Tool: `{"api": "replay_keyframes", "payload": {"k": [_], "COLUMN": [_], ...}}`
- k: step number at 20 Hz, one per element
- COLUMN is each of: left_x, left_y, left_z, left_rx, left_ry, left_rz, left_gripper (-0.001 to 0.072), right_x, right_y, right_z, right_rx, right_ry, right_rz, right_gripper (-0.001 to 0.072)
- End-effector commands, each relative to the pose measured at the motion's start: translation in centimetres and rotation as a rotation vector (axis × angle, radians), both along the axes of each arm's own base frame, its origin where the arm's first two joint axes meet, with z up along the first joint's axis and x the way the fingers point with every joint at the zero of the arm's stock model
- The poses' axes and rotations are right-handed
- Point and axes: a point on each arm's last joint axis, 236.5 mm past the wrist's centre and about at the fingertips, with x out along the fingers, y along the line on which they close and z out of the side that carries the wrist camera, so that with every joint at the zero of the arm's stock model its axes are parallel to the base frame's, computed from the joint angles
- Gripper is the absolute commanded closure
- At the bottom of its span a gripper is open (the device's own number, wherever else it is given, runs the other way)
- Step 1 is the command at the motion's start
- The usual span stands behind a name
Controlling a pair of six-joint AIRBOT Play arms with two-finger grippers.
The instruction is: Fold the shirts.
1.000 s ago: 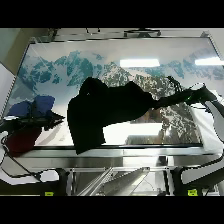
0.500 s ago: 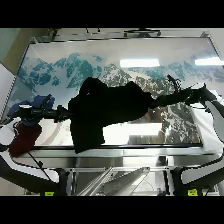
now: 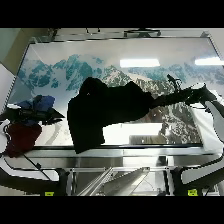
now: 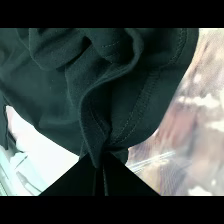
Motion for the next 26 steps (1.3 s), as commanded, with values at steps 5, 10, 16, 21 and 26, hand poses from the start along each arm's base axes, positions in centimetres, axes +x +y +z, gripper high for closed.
{"api": "replay_keyframes", "payload": {"k": [5, 10, 16, 21, 26], "left_x": [0.7, 1.6, 0.7, 2.1, 3.6], "left_y": [-1.3, -5.2, -6.3, -7.3, -11.9], "left_z": [-2.7, -3.8, -3.6, 1.1, 22.8], "left_rx": [0.024, 0.031, 0.016, -0.022, -0.367], "left_ry": [0.011, -0.003, 0.011, -0.095, -0.642], "left_rz": [-0.071, -0.218, -0.250, -0.229, -0.175], "left_gripper": [0.0358, 0.0358, 0.0699, 0.0682, 0.0683], "right_x": [0.0, 0.0, -0.3, -1.7, -2.8], "right_y": [0.1, 0.1, 0.2, 1.1, 4.1], "right_z": [0.1, 0.1, 0.2, 2.0, 24.1], "right_rx": [0.001, 0.001, 0.010, 0.080, 0.647], "right_ry": [0.000, 0.003, 0.020, 0.113, -0.223], "right_rz": [0.002, 0.000, 0.004, 0.002, 0.046], "right_gripper": [0.0692, 0.0691, 0.0691, 0.0693, 0.0693]}}
